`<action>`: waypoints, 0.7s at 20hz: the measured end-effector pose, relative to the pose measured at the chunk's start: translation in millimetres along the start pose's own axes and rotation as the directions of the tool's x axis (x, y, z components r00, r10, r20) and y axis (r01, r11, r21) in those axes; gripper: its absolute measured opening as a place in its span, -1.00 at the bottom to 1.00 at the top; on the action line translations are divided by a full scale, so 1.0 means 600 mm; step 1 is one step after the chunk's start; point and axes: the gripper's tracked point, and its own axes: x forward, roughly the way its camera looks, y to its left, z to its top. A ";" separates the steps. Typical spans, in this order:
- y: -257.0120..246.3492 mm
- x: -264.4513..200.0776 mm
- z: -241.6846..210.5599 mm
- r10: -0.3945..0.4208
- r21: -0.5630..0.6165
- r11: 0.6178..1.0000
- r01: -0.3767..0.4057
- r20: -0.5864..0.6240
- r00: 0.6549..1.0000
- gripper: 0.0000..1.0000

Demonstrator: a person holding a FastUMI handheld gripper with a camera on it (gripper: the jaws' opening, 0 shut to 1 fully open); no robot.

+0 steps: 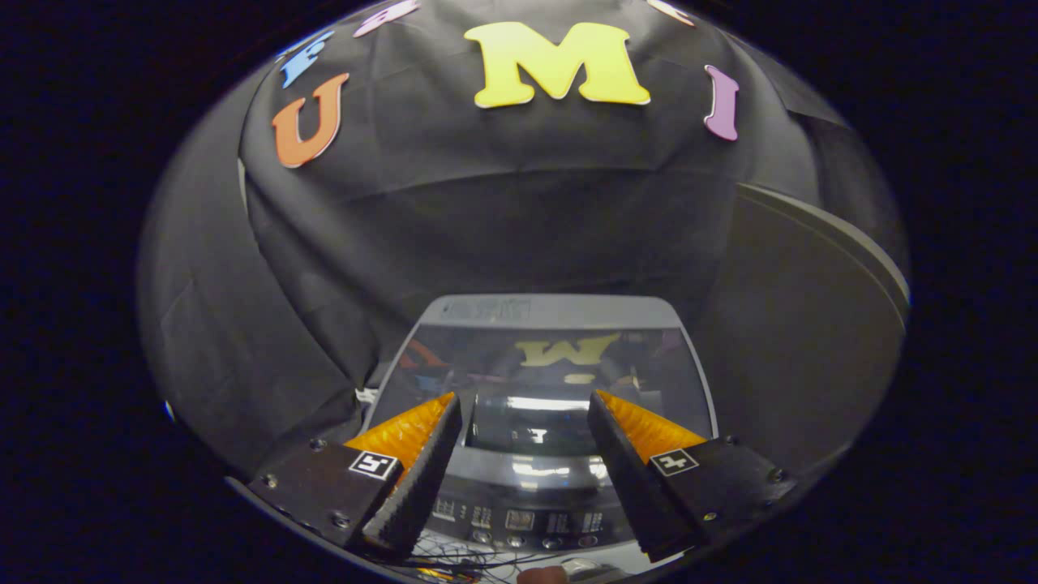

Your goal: Put the clothes into the washing machine and then close the washing machine lid.

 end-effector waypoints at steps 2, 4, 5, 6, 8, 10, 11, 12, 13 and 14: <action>0.002 -0.002 0.007 0.012 -0.025 1.000 -0.011 0.010 1.000 0.96; 0.002 -0.006 0.008 0.023 -0.029 0.999 -0.022 0.032 0.999 0.96; 0.000 -0.009 0.011 0.026 -0.027 0.999 -0.025 0.047 0.999 0.96; 0.001 -0.010 0.012 0.032 -0.026 0.999 -0.031 0.063 0.997 0.96; -0.004 -0.015 0.017 0.036 -0.035 0.999 -0.033 0.097 0.995 0.96; -0.015 -0.024 0.025 0.040 -0.046 0.998 -0.034 0.136 0.990 0.96; -0.026 -0.031 0.026 0.036 -0.056 0.998 -0.028 0.158 0.987 0.96; -0.033 -0.033 0.028 0.032 -0.068 0.997 -0.020 0.178 0.983 0.96; -0.044 -0.036 0.031 0.028 -0.079 0.997 -0.012 0.196 0.980 0.96; -0.052 -0.041 0.029 0.028 -0.089 0.996 -0.010 0.204 0.979 0.96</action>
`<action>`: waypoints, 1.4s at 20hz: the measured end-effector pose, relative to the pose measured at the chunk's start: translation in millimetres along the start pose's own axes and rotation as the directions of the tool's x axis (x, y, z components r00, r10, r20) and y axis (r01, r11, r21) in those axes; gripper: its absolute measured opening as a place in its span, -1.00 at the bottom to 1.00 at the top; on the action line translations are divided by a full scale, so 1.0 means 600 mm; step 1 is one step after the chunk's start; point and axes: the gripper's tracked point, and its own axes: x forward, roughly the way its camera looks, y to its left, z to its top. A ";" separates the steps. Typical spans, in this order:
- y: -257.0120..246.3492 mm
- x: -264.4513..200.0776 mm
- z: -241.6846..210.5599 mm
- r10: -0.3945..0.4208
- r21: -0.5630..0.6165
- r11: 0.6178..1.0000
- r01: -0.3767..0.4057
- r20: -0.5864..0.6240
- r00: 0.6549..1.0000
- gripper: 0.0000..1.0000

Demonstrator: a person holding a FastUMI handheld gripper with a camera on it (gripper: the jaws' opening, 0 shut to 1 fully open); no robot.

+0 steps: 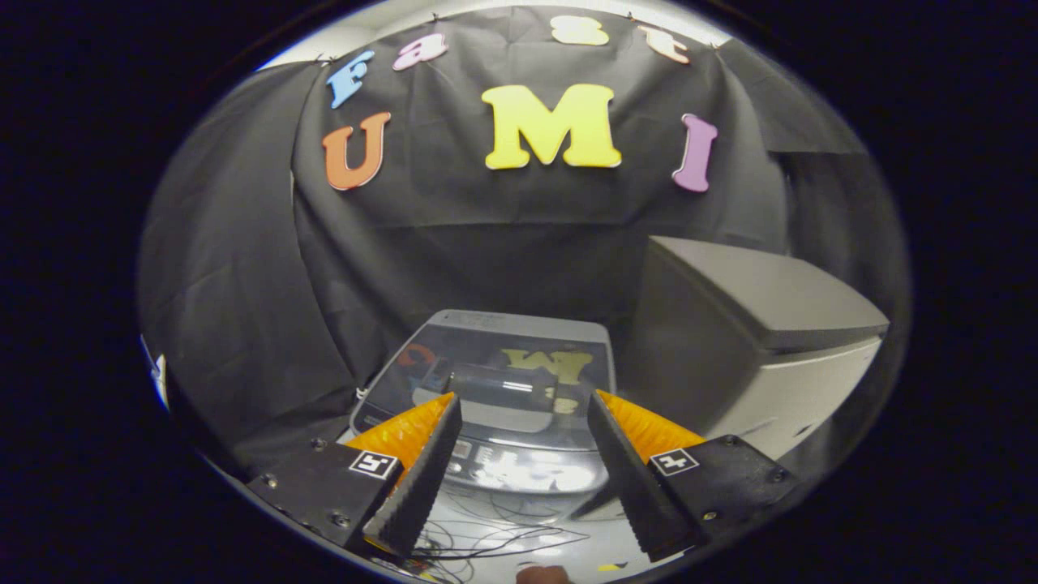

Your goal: Put the clothes into the washing machine and then close the washing machine lid.

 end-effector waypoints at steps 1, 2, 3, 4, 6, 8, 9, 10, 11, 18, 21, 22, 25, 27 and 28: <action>-0.010 -0.009 0.000 -0.001 -0.005 1.000 0.002 0.006 1.000 0.96; -0.022 -0.019 0.003 -0.013 -0.009 1.000 0.013 0.019 1.000 0.96; -0.038 -0.031 0.003 -0.033 -0.012 0.999 0.034 0.032 0.999 0.96; -0.056 -0.044 0.004 -0.059 -0.008 0.998 0.059 0.045 0.997 0.96; -0.082 -0.057 0.006 -0.113 0.012 0.994 0.113 0.071 0.991 0.96; -0.108 -0.079 0.013 -0.161 0.037 0.987 0.158 0.108 0.981 0.96; -0.118 -0.087 0.017 -0.176 0.046 0.984 0.172 0.130 0.976 0.96; -0.132 -0.092 0.021 -0.197 0.057 0.980 0.190 0.148 0.969 0.96; -0.138 -0.100 0.024 -0.204 0.068 0.978 0.195 0.162 0.965 0.96; -0.167 -0.150 0.037 -0.242 0.138 0.967 0.213 0.243 0.940 0.95; -0.164 -0.154 0.050 -0.234 0.160 0.968 0.194 0.285 0.929 0.95; -0.153 -0.161 0.052 -0.214 0.177 0.970 0.167 0.296 0.931 0.96; -0.128 -0.163 0.053 -0.132 0.145 0.985 0.090 0.312 0.941 0.95; -0.127 -0.167 0.050 -0.105 0.138 0.988 0.065 0.308 0.946 0.96; -0.120 -0.171 0.048 -0.093 0.138 0.989 0.053 0.302 0.949 0.96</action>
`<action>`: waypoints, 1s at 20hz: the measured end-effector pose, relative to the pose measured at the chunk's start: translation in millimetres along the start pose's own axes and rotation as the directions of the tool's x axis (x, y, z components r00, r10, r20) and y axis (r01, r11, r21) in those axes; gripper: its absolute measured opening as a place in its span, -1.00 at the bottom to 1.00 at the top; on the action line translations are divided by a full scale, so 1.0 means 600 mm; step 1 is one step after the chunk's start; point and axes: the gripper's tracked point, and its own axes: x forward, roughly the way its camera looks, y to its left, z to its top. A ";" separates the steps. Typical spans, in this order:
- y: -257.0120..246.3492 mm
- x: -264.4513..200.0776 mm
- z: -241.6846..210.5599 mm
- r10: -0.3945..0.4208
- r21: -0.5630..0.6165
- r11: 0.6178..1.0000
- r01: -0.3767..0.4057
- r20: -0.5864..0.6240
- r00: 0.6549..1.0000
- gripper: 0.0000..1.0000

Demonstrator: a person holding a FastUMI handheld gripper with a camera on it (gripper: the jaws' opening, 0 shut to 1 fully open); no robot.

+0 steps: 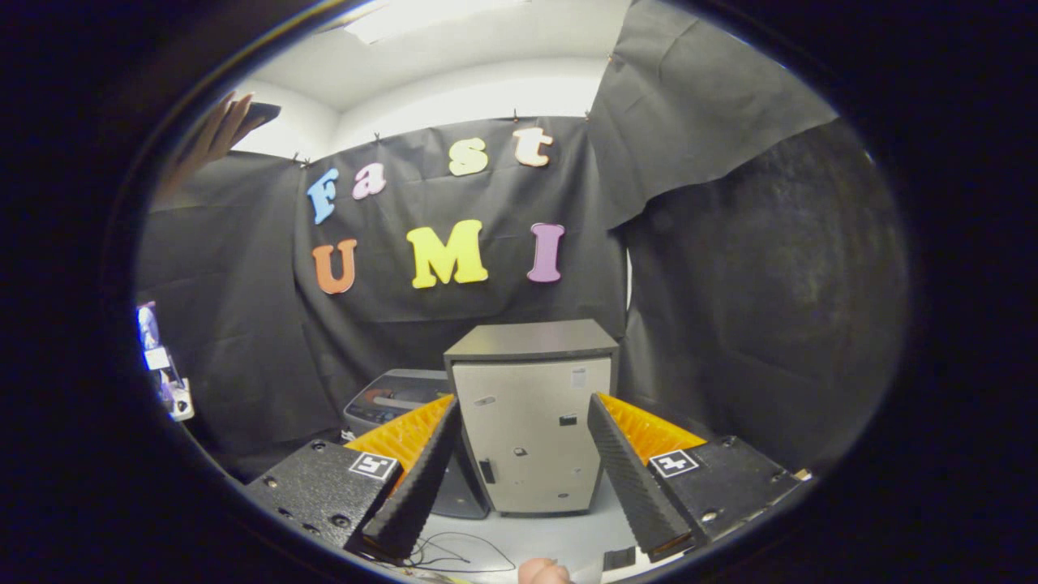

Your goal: Put the clothes into the washing machine and then close the washing machine lid.

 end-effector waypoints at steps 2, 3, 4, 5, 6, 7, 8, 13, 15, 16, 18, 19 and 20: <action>0.003 -0.003 0.002 0.016 -0.002 1.000 -0.016 0.004 1.000 0.96; 0.006 -0.002 0.003 0.025 0.000 1.000 -0.025 0.008 1.000 0.96; 0.008 -0.001 0.000 0.031 0.001 1.000 -0.031 0.008 0.999 0.96; 0.009 -0.001 0.001 0.036 0.000 0.999 -0.036 0.009 0.999 0.96; 0.010 -0.002 0.003 0.041 -0.003 0.999 -0.041 0.014 0.999 0.96; 0.011 0.000 0.004 0.046 -0.007 0.999 -0.046 0.020 0.999 0.96; 0.012 0.002 0.006 0.049 -0.013 0.999 -0.049 0.023 0.999 0.96; 0.012 0.002 0.004 0.056 -0.013 0.998 -0.055 0.022 0.998 0.96; 0.014 -0.001 0.005 0.058 -0.015 0.998 -0.058 0.023 0.998 0.96; 0.012 0.002 0.006 0.058 -0.018 0.998 -0.058 0.026 0.998 0.96; 0.011 0.007 0.006 0.056 -0.026 0.998 -0.056 0.027 0.998 0.95; 0.011 0.009 0.006 0.056 -0.024 0.998 -0.055 0.027 0.998 0.95; 0.011 0.007 0.005 0.056 -0.022 0.998 -0.056 0.025 0.998 0.96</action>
